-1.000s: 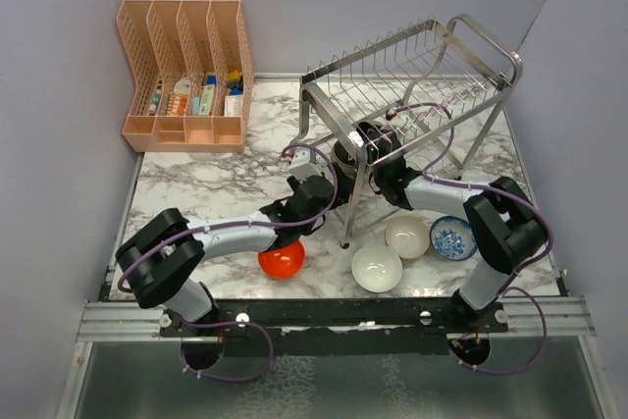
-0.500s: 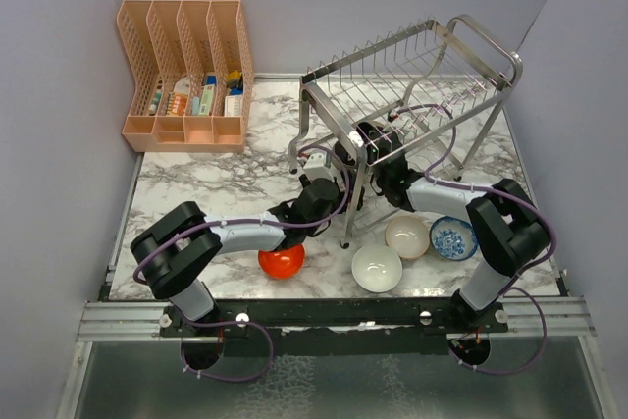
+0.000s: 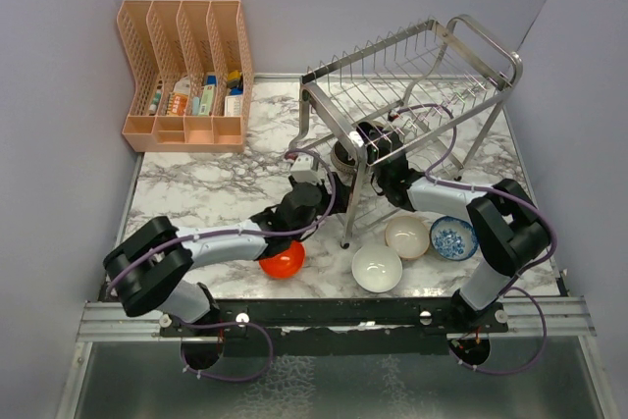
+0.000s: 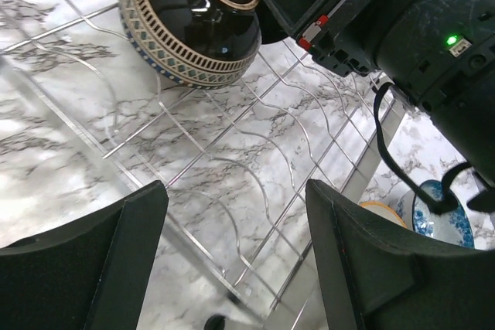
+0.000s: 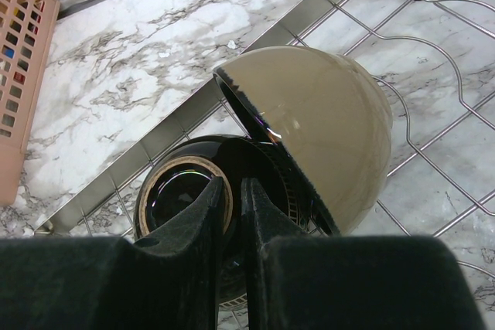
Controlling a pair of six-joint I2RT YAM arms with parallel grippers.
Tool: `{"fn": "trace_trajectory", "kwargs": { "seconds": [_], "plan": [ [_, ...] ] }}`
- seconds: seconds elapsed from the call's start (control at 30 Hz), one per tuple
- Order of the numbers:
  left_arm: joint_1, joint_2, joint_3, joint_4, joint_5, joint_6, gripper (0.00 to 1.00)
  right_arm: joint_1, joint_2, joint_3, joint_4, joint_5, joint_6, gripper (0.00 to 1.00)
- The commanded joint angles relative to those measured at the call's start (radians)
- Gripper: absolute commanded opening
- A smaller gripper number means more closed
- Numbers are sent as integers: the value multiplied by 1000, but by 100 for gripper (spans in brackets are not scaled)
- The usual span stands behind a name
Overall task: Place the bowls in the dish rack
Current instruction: Adjust the dish rack at the center of the board.
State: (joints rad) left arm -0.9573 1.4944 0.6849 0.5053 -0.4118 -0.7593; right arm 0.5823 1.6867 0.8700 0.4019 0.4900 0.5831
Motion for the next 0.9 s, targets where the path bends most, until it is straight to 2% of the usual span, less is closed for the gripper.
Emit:
{"fn": "trace_trajectory", "kwargs": {
  "seconds": [0.0, 0.2, 0.33, 0.63, 0.87],
  "plan": [
    [0, -143, -74, -15, -56, 37, 74, -29, 42, -55, -218, 26, -37, 13],
    [6, -343, -170, -110, -207, 76, 72, -29, 39, -47, -230, 22, -48, 13],
    [50, -459, -179, -210, -297, 74, 71, -31, 42, -39, -247, 30, -46, 13],
    [259, -572, -257, -272, -213, -10, 66, -31, -92, -93, -115, -99, -179, 16],
    [409, -526, -252, -108, -86, 34, 67, -30, -142, -109, -77, -174, -211, 16]
  ]
}}
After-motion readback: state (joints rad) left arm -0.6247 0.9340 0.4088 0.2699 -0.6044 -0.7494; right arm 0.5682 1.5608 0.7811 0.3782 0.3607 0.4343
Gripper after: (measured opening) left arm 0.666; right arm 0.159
